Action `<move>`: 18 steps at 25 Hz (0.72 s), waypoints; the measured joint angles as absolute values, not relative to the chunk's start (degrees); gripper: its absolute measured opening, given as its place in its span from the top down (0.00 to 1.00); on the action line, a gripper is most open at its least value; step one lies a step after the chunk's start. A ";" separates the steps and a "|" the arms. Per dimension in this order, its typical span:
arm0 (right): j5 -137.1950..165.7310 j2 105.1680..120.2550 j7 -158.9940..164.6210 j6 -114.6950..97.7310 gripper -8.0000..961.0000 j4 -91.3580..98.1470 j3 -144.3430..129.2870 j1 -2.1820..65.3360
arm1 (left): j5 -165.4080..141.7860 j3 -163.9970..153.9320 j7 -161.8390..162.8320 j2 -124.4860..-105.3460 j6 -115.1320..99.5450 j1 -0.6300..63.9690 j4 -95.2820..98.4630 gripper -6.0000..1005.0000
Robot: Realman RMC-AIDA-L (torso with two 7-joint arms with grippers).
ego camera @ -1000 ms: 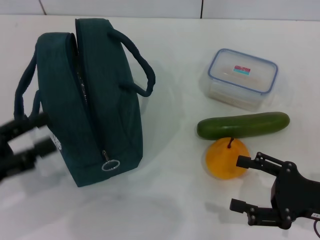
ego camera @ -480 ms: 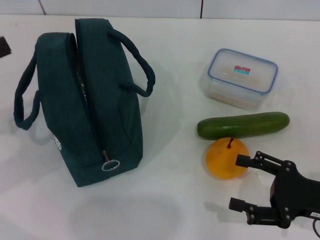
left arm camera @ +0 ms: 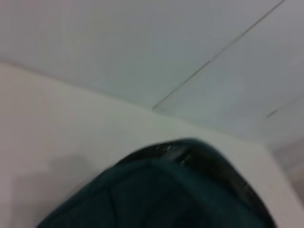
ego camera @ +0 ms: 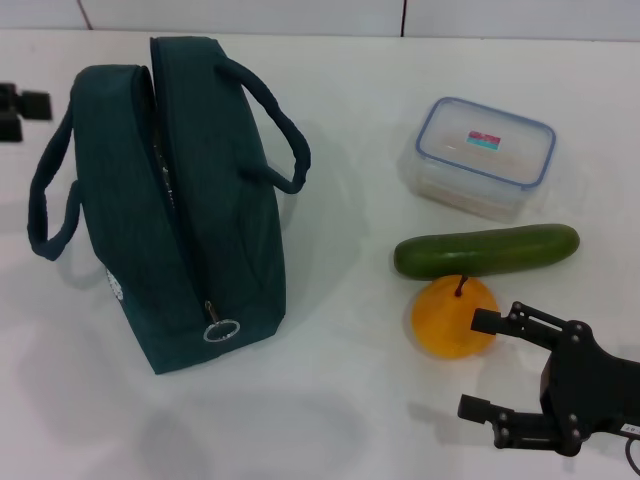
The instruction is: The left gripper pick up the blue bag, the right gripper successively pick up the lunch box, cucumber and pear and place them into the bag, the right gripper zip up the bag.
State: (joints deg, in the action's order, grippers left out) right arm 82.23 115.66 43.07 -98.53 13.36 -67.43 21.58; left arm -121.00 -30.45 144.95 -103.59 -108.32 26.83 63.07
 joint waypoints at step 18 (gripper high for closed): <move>82.27 115.75 43.15 -98.89 0.09 13.36 -67.32 21.81 | -132.08 -37.02 149.77 -105.82 -109.11 35.09 62.98 0.18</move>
